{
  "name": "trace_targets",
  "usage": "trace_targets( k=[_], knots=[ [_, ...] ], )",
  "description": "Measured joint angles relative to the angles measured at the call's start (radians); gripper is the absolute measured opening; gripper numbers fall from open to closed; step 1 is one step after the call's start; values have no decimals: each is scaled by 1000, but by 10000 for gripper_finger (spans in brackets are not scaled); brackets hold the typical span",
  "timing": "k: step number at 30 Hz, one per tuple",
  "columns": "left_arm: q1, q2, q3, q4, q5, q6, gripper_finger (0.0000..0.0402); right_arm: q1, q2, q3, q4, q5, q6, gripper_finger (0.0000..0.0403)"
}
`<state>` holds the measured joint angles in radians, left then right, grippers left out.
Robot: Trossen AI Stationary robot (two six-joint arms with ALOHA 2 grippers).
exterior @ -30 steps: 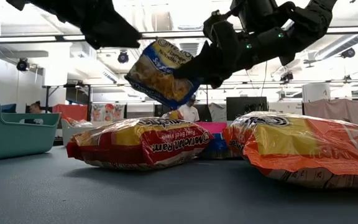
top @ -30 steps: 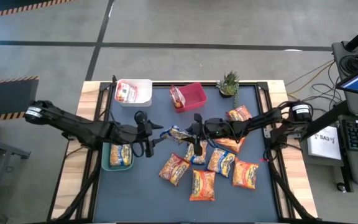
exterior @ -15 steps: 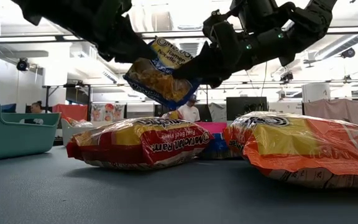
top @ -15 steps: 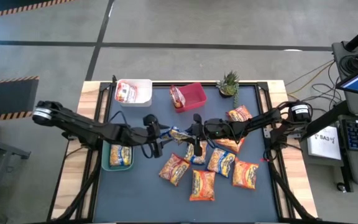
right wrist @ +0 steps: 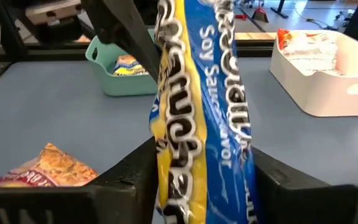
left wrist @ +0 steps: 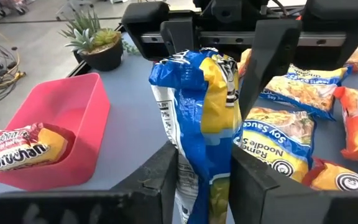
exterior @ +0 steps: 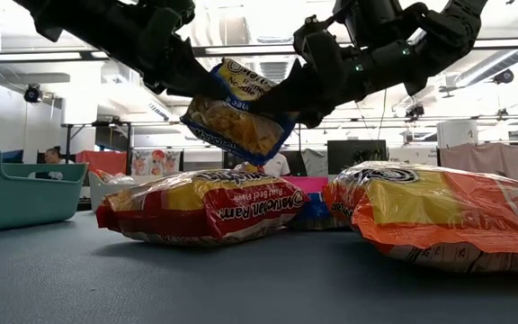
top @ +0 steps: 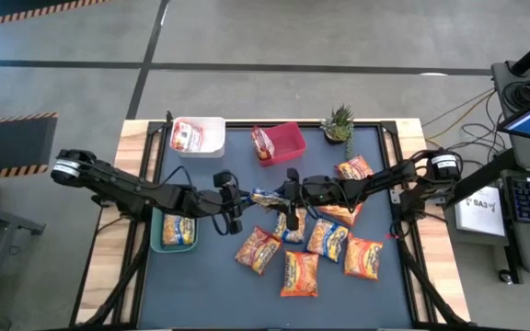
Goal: Sort Maruchan noodles
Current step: Put the blue noodle pack into the green bin
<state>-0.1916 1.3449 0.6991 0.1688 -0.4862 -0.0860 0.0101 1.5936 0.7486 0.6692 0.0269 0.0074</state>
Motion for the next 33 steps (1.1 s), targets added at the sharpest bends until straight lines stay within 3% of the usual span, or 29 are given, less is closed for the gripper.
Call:
trace_targets(
  k=[9, 16, 23, 29, 33],
  knots=[
    [-3, -15, 0, -2, -2, 0, 91, 1, -24, 0, 0, 0, 19, 231],
    [-37, -144, 15, -124, -2, 10, 91, -2, -121, 0, -46, 0, 19, 260],
    [-70, -221, 260, -648, -1, -79, 91, -2, -234, 1, -136, 0, -5, 268],
    [-79, -134, 528, -1310, 36, -178, 91, -2, -277, 0, -200, 2, -24, 261],
    [-80, -71, 637, -1627, 81, -260, 91, -2, -277, 0, -207, 2, -25, 261]
  ],
)
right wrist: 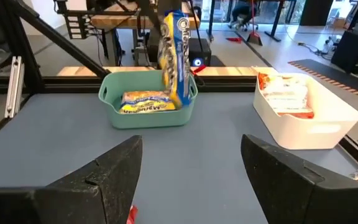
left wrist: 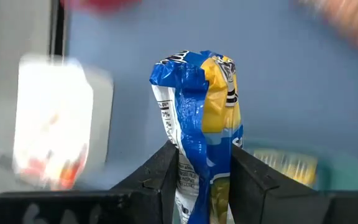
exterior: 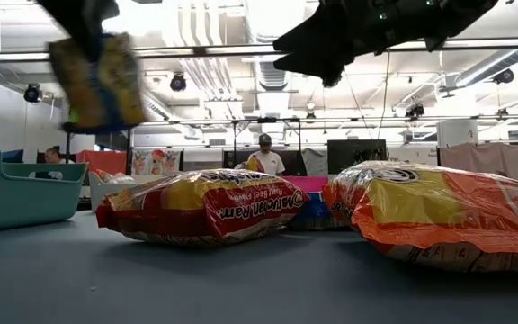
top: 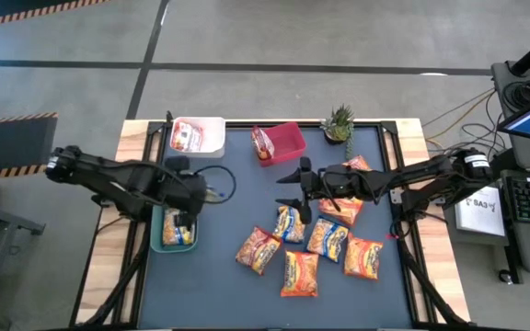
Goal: Sort Maruchan noodles
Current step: Put the blue noodle pack into the green bin
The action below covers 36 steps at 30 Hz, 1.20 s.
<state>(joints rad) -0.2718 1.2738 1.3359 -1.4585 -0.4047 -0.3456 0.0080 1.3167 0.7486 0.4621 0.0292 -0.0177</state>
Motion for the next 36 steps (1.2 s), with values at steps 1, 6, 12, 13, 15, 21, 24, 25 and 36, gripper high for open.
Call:
trace_targets(
  k=[1, 6, 12, 13, 15, 21, 24, 25, 36],
  knots=[
    [0, 12, 9, -58, 12, -13, 91, 0, 1, 0, -1, 0, -1, 262],
    [0, 23, -33, -101, 95, -15, 91, -6, 14, 0, -2, 0, -2, 267],
    [0, 18, -167, -113, 111, -35, 91, -13, 16, 0, -5, 0, -2, 267],
    [0, 17, -190, -112, 108, -32, 91, -13, 16, 0, -5, 0, -2, 266],
    [0, 17, -237, -113, 98, -28, 91, -15, 16, 0, -6, 0, -2, 265],
    [0, 17, -330, -91, 47, -39, 91, -17, 16, 0, -6, 0, -2, 267],
    [0, 17, -346, -68, 47, -42, 91, -18, 16, 0, -6, 0, -4, 265],
    [0, 17, -346, -56, 47, -45, 91, -18, 16, 0, -5, 0, -4, 263],
    [0, 18, -346, -17, 47, -93, 116, -18, 16, 0, -8, -1, -2, 260]
  ],
)
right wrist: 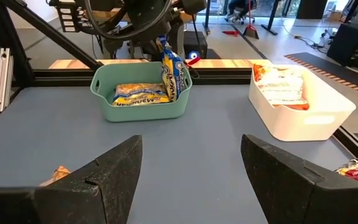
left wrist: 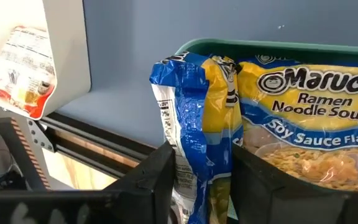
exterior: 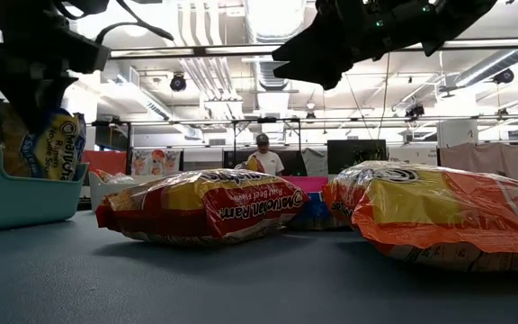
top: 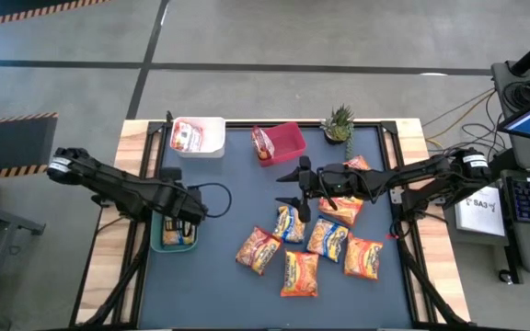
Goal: Sort Maruchan noodles
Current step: Put the blue noodle pack into the green bin, then put the red noodle pack into the red bin
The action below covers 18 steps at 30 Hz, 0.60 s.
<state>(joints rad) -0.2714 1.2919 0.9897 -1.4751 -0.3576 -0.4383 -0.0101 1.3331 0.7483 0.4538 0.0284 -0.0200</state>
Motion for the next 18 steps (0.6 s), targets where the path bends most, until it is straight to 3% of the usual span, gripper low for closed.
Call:
trace_targets(
  k=[10, 18],
  knots=[
    [0, 1, 12, -97, 0, -47, 201, 1, 0, 0, -1, -1, 21, 260],
    [0, 1, 165, -68, 5, -47, 214, 1, 0, 0, -21, -1, 98, 258]
  ],
)
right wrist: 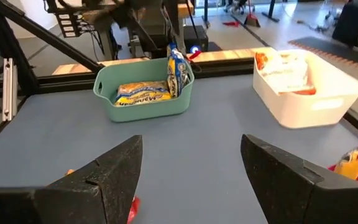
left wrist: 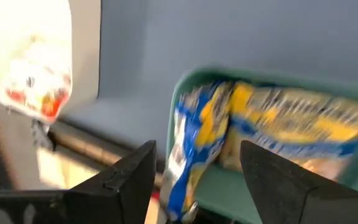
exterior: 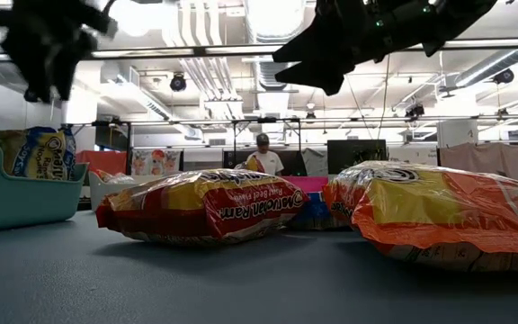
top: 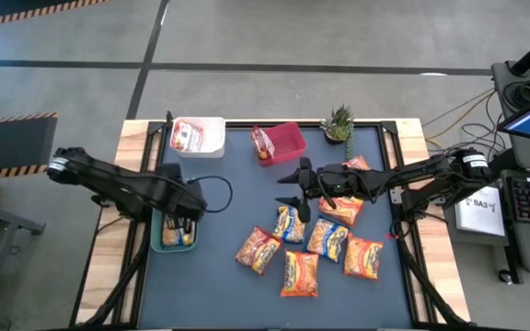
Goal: Sort Maruchan noodles
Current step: Put the red noodle pack into the red bin
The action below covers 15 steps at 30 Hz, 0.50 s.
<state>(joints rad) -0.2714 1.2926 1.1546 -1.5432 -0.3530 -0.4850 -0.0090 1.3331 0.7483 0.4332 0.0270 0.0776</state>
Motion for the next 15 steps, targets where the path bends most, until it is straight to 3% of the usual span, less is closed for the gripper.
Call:
trace_targets(
  k=[7, 15],
  knots=[
    [-12, -7, 119, 264, -93, 75, 214, 19, 1, 73, -181, -2, 80, 224],
    [-62, -19, 12, 772, -87, 426, 214, 93, 1, 193, -389, -4, 139, 160]
  ],
)
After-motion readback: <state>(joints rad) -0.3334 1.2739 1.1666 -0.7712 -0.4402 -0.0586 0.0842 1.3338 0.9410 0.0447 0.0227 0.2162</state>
